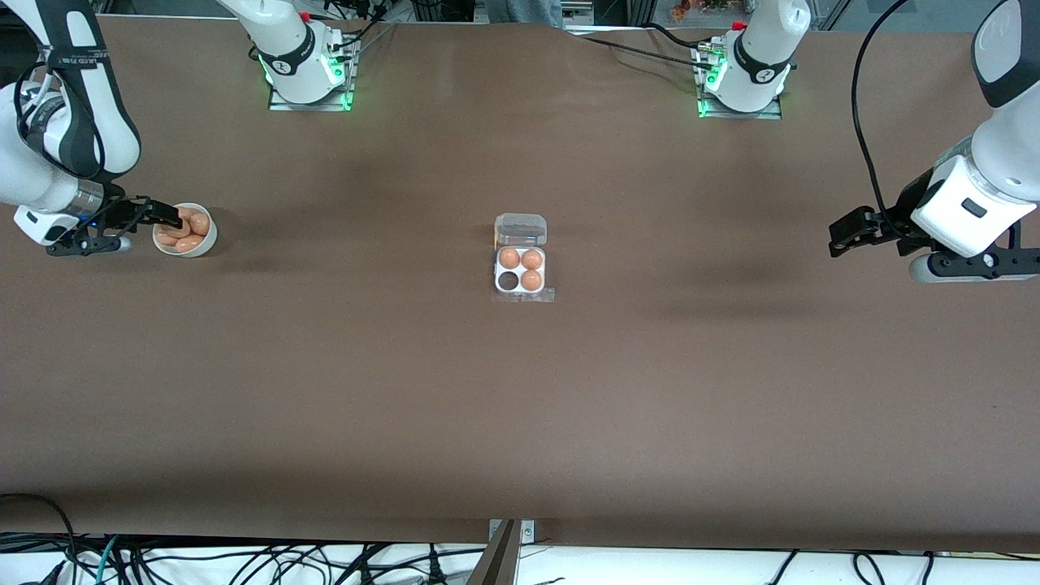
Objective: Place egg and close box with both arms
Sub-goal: 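Move the right gripper over the white egg bowl and lower it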
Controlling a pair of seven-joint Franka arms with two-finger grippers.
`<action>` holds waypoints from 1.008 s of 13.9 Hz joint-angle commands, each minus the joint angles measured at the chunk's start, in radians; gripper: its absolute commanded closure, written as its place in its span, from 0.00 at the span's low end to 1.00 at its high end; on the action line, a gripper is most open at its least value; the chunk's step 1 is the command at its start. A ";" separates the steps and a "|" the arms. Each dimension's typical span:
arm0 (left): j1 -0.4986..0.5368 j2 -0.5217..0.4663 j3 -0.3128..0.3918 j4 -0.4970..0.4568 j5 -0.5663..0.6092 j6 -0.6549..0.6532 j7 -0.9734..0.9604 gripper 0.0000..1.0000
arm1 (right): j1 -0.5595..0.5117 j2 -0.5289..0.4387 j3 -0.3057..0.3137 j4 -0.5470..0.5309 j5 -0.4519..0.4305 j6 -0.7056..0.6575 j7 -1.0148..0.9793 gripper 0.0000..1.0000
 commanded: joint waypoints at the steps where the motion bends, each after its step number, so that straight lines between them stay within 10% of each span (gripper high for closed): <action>1: 0.000 0.012 0.003 0.030 -0.006 -0.015 0.019 0.00 | -0.003 0.020 -0.006 -0.014 0.016 0.006 -0.060 0.00; 5: 0.000 0.012 0.003 0.030 -0.006 -0.015 0.019 0.00 | -0.015 0.035 -0.006 -0.011 0.016 0.005 -0.081 0.00; 14: -0.002 0.012 0.003 0.030 -0.006 -0.015 0.019 0.00 | -0.019 0.067 -0.006 -0.001 0.062 0.003 -0.080 0.36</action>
